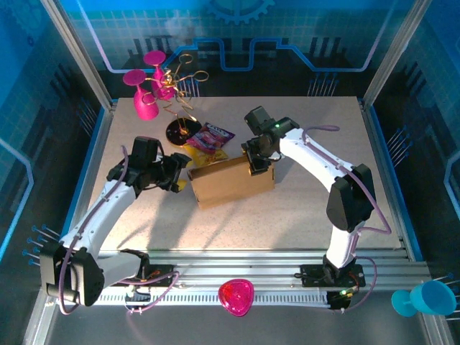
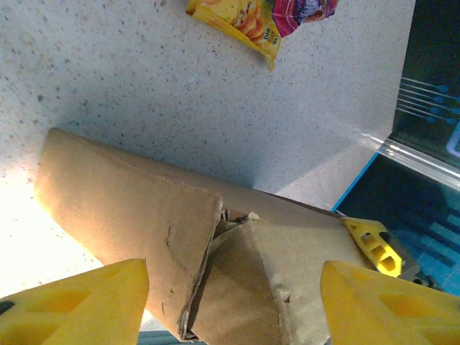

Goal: Fold the paper box

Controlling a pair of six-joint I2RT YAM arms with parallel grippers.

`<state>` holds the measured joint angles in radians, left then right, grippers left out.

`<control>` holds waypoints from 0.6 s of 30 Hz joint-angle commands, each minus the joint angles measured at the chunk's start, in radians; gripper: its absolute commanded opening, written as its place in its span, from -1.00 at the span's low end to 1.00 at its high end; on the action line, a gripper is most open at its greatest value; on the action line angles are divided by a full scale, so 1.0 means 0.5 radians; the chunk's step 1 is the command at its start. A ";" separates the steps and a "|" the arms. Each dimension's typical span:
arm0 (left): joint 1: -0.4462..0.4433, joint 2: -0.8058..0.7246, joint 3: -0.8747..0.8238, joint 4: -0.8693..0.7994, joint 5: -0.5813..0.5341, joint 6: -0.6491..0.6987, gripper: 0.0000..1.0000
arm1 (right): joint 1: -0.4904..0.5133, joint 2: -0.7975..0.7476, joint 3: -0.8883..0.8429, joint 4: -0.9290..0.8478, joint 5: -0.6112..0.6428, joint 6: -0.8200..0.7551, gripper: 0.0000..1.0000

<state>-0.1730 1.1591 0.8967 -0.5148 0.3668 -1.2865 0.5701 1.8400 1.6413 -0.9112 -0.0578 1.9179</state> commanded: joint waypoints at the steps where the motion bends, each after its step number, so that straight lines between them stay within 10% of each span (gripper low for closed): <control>1: -0.012 -0.056 -0.133 0.167 0.079 -0.122 0.21 | 0.016 0.054 -0.090 -0.003 -0.057 -0.001 0.18; 18: -0.054 -0.172 -0.290 0.250 0.037 -0.102 -0.28 | 0.016 0.011 -0.176 0.091 -0.071 0.000 0.17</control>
<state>-0.1864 1.0946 0.7753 -0.3828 0.3817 -1.3483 0.5701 1.8156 1.5982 -0.8639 -0.0719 1.9030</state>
